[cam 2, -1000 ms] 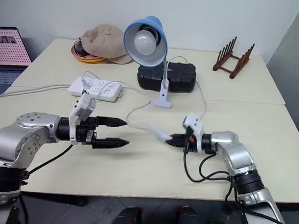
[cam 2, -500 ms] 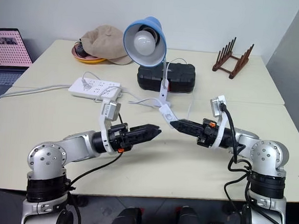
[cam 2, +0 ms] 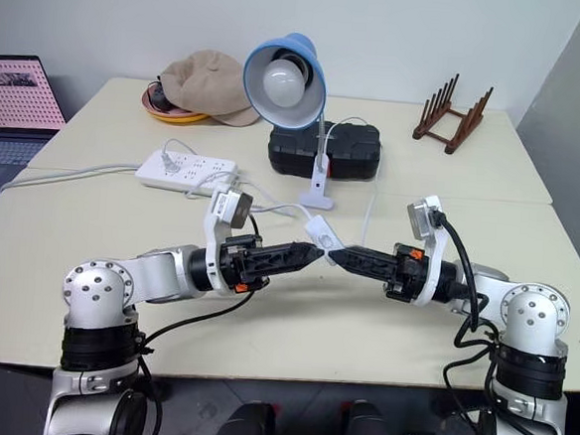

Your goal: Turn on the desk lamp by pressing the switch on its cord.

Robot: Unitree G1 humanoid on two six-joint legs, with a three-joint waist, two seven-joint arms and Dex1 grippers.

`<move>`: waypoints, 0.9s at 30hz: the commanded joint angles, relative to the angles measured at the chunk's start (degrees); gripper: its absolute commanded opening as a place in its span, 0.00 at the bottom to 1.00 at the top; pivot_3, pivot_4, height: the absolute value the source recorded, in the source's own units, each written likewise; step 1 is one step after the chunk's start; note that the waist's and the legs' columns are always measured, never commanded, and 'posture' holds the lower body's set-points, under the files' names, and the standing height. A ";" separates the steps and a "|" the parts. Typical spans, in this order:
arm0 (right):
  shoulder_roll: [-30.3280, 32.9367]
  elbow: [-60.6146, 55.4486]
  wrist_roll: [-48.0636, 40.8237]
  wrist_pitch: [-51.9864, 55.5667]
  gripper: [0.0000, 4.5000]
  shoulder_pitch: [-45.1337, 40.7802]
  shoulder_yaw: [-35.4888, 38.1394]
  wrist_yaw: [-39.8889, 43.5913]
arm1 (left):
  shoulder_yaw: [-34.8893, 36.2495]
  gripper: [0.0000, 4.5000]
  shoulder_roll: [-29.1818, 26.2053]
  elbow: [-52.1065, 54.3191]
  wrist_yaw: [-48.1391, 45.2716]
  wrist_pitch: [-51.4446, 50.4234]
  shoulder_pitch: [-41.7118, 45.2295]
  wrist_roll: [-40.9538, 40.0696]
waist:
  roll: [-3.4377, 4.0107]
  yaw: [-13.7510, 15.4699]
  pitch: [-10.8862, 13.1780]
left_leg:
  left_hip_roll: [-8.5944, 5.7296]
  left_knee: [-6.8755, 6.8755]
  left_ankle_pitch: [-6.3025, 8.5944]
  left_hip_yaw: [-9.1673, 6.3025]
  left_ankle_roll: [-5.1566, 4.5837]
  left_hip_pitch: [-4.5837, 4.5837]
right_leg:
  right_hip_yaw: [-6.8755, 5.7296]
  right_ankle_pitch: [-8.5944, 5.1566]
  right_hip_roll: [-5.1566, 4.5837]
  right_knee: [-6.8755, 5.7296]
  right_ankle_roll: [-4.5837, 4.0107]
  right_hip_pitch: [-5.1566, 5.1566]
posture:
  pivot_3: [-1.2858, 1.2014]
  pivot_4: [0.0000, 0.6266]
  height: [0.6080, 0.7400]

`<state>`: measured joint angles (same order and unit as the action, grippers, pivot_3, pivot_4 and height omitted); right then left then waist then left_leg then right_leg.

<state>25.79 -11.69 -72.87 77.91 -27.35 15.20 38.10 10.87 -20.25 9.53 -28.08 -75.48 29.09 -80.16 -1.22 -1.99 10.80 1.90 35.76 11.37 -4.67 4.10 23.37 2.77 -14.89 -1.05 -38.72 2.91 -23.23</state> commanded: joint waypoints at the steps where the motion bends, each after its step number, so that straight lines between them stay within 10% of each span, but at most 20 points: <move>1: 1.53 -2.78 -3.97 -0.98 0.08 0.57 1.53 -0.67 | -0.65 1.00 -0.71 -0.70 -1.57 1.34 1.36 -0.10 | 0.00 0.01 0.00 | 0.00 0.00 0.00 0.00 0.00 0.00 | 0.00 0.00 0.00 0.02 0.00 0.00 | 0.52 0.24 1.00; 12: 3.56 -3.07 -6.29 -2.64 0.08 1.71 0.40 -1.60 | -1.79 1.00 -1.79 -1.94 -4.64 2.59 2.40 0.99 | 0.00 0.01 0.00 | 0.00 -0.02 0.01 0.00 0.00 0.09 | -0.01 -0.01 -0.01 0.15 -0.01 -0.03 | 0.52 0.24 1.00; 27: 4.05 -4.64 -7.53 -3.63 0.08 2.51 -2.53 -1.30 | -2.09 0.39 -1.59 -2.20 -4.81 2.96 2.93 0.63 | 0.00 0.02 0.00 | 0.00 -0.08 0.02 -0.05 0.00 0.36 | -0.07 0.01 -0.01 0.59 0.01 -0.08 | 0.52 0.24 1.00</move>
<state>29.45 -13.72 -77.93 75.10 -24.92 13.13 36.10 8.89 -21.91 6.55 -32.18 -73.24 30.50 -78.76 -1.22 -1.97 10.81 1.90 35.68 11.39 -4.72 4.10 23.77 2.70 -14.86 -1.06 -38.08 2.94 -23.31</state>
